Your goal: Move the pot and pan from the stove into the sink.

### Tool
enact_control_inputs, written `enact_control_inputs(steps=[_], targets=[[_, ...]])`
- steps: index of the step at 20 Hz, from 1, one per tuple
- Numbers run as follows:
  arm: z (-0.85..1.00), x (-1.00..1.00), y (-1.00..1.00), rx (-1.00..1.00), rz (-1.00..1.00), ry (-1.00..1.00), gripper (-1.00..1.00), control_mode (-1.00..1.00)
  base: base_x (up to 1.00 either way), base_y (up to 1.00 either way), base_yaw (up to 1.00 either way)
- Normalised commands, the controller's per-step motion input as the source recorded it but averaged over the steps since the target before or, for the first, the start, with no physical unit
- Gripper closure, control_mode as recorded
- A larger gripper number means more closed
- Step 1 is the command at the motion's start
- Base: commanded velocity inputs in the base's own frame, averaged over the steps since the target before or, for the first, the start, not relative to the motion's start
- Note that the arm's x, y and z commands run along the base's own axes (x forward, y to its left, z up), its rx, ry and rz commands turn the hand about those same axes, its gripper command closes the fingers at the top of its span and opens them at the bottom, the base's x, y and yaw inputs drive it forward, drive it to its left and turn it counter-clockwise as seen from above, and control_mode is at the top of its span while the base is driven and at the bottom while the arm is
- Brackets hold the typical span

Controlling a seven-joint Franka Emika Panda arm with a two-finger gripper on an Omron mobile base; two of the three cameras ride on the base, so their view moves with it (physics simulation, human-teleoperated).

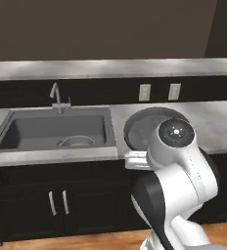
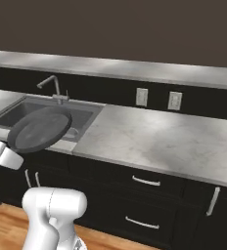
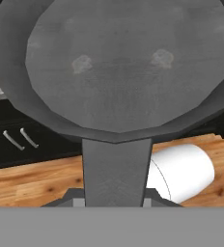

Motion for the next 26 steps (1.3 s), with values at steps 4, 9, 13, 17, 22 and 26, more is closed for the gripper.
enact_control_inputs(steps=[4, 9, 13, 17, 22, 26], targets=[[0.0, 0.0, 0.0, 0.0, 0.0, 0.0, 1.0, 1.0, 0.16, 0.95, 0.01], [0.0, 0.0, 0.0, 0.0, 0.0, 0.0, 1.0, 1.0, 0.1, 0.71, 0.0], [0.0, 0.0, 0.0, 0.0, 0.0, 0.0, 1.0, 1.0, 0.0, 0.06, 0.0], [0.0, 0.0, 0.0, 0.0, 0.0, 0.0, 1.0, 1.0, 0.17, 0.05, 0.0], [0.0, 0.0, 0.0, 0.0, 0.0, 0.0, 1.0, 1.0, 0.65, 0.21, 0.0], [0.0, 0.0, 0.0, 0.0, 0.0, 0.0, 1.0, 1.0, 0.72, 0.26, 0.0]])
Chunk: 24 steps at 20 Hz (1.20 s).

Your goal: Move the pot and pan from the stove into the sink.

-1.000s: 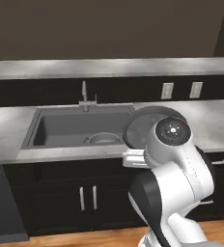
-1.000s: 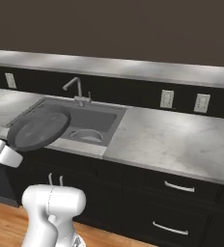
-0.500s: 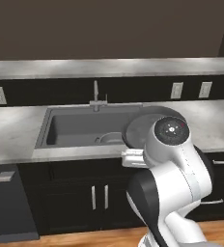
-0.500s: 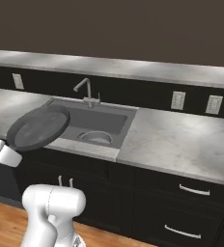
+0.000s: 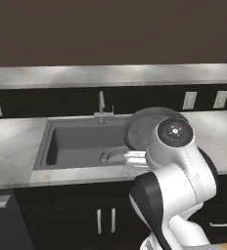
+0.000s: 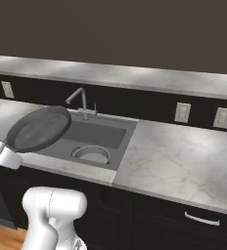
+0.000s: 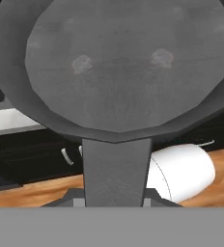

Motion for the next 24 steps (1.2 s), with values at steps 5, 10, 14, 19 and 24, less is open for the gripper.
enact_control_inputs(steps=[5, 10, 14, 19, 24], targets=[[0.0, 0.0, 0.0, 0.0, 0.0, 0.0, 1.0, 1.0, 0.5, 0.2, 0.0], [0.0, 0.0, 0.0, 0.0, 0.0, 0.0, 1.0, -1.0, 0.01, 0.0, 0.0], [-0.02, 0.11, 0.0, 0.0, 0.0, 0.06, 1.0, -1.0, 0.0, 0.0, 0.0], [-0.11, 0.07, 0.0, -0.01, 0.02, 0.22, 1.0, -1.0, 0.0, 0.0, 0.0], [-0.09, 0.0, 0.0, 0.0, 0.01, 0.2, 1.0, -1.0, 0.0, 0.0, 0.0]])
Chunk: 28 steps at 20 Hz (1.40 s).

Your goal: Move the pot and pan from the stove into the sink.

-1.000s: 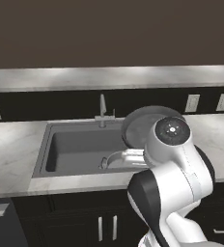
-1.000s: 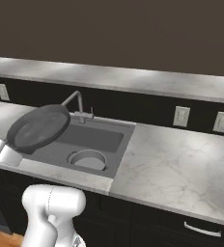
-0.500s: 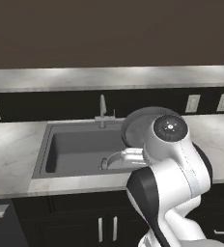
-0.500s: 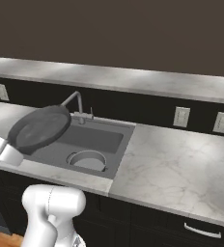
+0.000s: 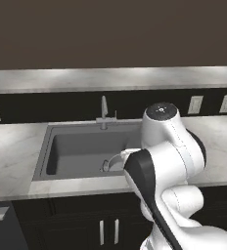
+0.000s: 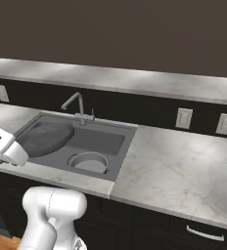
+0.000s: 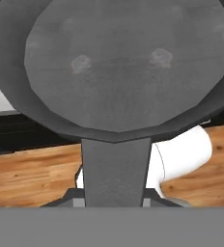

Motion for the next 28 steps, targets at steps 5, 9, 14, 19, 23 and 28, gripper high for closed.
enact_control_inputs(steps=[5, 9, 14, 19, 23, 28], targets=[[-0.15, 0.11, 0.0, 0.0, 0.01, 0.14, 1.0, -1.0, 0.0, 0.0, 0.0], [-0.17, 0.33, 0.09, 0.0, 0.0, 0.16, 1.0, -1.0, 0.0, 0.0, 0.0], [-0.23, 0.6, 0.13, 0.0, 0.0, 0.12, 1.0, -1.0, 0.0, 0.0, 0.0], [-0.24, 0.69, 0.13, 0.0, 0.0, 0.08, 1.0, -1.0, 0.0, 0.0, 0.0], [-0.24, 0.72, 0.12, 0.0, 0.0, 0.05, 1.0, -1.0, 0.0, 0.0, 0.0], [-0.27, 0.59, 0.1, 0.0, -0.02, 0.0, 1.0, -1.0, 0.0, 0.0, 0.0]])
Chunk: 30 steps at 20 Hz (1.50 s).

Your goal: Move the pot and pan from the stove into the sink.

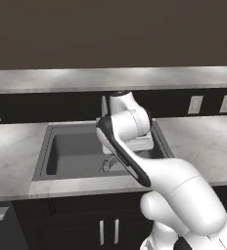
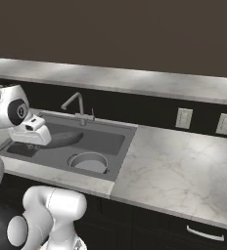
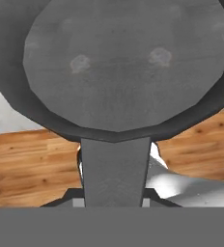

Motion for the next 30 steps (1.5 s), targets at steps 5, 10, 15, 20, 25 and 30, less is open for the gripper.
enact_control_inputs(steps=[5, 10, 15, 20, 25, 30], targets=[[-0.28, 0.38, 0.04, 0.0, -0.03, -0.05, 1.0, -1.0, 0.0, 0.0, 0.0], [-0.37, 0.11, 0.01, -0.03, -0.02, -0.12, 1.0, -1.0, 0.0, 0.0, 0.0], [-0.29, 0.17, 0.01, -0.01, -0.02, -0.14, 1.0, -1.0, 0.0, 0.0, 0.0], [-0.23, 0.09, 0.01, 0.01, -0.01, -0.14, 1.0, -1.0, 0.0, 0.0, 0.0], [-0.17, 0.0, 0.0, 0.01, 0.0, -0.12, 1.0, -1.0, 0.0, 0.0, 0.0], [-0.09, 0.0, 0.0, 0.02, 0.0, -0.07, 1.0, -1.0, 0.0, 0.0, 0.0]])
